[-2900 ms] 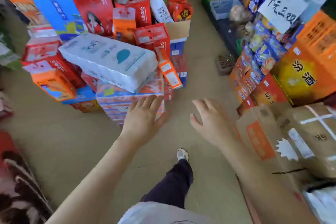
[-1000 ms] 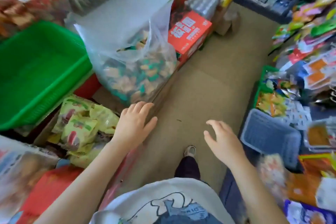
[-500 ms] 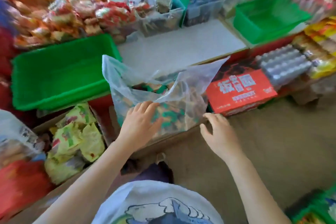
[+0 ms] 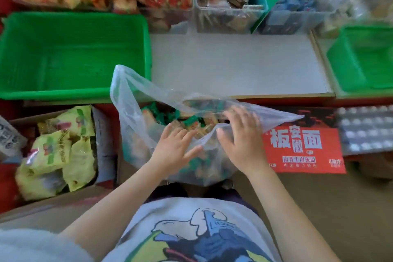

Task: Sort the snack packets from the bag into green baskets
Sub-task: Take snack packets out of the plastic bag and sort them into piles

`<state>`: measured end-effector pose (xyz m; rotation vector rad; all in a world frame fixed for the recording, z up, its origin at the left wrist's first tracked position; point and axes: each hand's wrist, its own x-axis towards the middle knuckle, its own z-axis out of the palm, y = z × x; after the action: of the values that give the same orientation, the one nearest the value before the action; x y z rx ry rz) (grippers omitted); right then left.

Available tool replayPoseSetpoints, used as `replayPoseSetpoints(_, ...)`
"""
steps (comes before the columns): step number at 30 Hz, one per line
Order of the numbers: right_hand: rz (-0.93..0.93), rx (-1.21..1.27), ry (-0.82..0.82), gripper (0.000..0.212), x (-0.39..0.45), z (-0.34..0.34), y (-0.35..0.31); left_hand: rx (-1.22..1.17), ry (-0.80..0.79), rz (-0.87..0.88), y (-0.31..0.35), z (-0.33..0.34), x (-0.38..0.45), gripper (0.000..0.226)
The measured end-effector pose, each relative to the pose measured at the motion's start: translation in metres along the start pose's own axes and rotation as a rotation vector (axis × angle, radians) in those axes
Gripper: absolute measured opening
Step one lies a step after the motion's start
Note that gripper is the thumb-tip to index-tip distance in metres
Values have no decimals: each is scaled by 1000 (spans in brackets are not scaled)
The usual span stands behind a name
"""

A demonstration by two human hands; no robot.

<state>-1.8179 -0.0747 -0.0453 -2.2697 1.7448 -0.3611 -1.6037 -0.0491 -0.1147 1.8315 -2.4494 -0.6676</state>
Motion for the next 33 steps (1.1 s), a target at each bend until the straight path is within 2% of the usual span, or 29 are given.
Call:
replayPoseSetpoints(3, -107, -31, -201, 53, 16, 28, 19, 39, -39, -106, 8, 7, 0, 93)
replayPoseSetpoints(5, -159, -26, -429, 63, 19, 38, 34, 45, -70, -200, 16, 10, -7, 102)
replayPoseSetpoints(7, -199, -115, -686, 61, 19, 43, 53, 22, -87, -275, 24, 11, -11, 106)
replayPoseSetpoints(9, -240, -278, -920, 50, 20, 43, 69, 18, -148, -354, 34, 17, -14, 97)
replayPoseSetpoints(11, -271, -366, -1106, 43, 22, 40, 79, 37, -197, -432, 43, 28, -16, 74)
replayPoseSetpoints(13, -300, -319, -1090, 33, 29, 37, 82, 36, -183, -491, 52, 33, -17, 64)
replayPoseSetpoints(16, -280, -68, -816, 29, 47, 39, 75, 3, -93, -580, 59, 37, -19, 53)
replayPoseSetpoints(19, -183, 94, -721, 31, 67, 56, 56, -20, -51, -674, 63, 33, -24, 52)
replayPoseSetpoints(20, -165, 71, -732, 40, 71, 65, 50, -23, -40, -692, 64, 32, -25, 56)
replayPoseSetpoints(22, -148, -35, -812, 71, 73, 87, 40, -14, -20, -703, 65, 32, -27, 63)
replayPoseSetpoints(24, -130, -101, -866, 84, 69, 102, 35, -38, -6, -698, 60, 32, -28, 54)
replayPoseSetpoints(26, -124, -62, -827, 75, 65, 108, 37, -58, 59, -664, 54, 34, -30, 41)
replayPoseSetpoints(28, -136, -4, -793, 63, 64, 109, 43, -84, 122, -590, 52, 32, -28, 12)
replayPoseSetpoints(29, -143, 14, -792, 58, 63, 107, 46, -75, 195, -567, 51, 33, -27, 7)
replayPoseSetpoints(33, -103, 167, -830, 35, 70, 91, 51, -121, 469, -616, 48, 27, -10, 35)
